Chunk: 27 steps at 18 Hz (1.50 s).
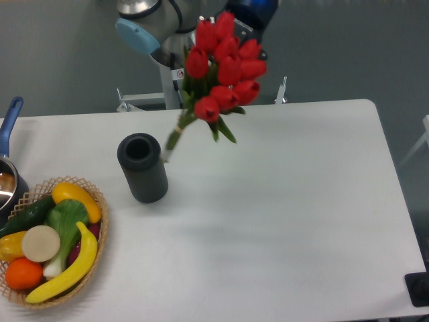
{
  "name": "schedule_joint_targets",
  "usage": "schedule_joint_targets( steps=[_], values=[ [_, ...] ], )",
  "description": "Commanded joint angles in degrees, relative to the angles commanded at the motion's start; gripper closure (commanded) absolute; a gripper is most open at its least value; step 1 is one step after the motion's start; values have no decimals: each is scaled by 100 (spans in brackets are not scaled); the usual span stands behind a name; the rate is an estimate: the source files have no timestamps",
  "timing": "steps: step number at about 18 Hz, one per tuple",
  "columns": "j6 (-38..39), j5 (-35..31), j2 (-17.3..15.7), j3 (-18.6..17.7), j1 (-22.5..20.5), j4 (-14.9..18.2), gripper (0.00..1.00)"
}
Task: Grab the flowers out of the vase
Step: 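Carry the tulips away from the vase and lower them over the table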
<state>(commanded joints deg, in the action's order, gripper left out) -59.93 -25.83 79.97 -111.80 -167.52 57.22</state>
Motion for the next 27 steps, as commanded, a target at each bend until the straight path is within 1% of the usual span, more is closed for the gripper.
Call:
schedule_joint_targets(
  steps=[2,5,6,9,13,16,19,23,25,27],
  values=[
    [-282,-298,141,79,0,9,100],
    [-344,-1306,404,412,17,9,100],
    [-344,-1615,475,526,78,26,100],
    [-510,-2258,712,755,324,17,100],
    [-678,-3346,1090,1028,939,17,93],
    [-766,-4278,1590,1256,1510,44,92],
    [-775,-5227,2100,1467,1968,88,91],
    [-766,-5677,2636,1845,2074,114,92],
    [-775,-6028,2882,1872,2083,114,92],
    [-766,-6135,3041,1968,2136,97,93]
  ],
)
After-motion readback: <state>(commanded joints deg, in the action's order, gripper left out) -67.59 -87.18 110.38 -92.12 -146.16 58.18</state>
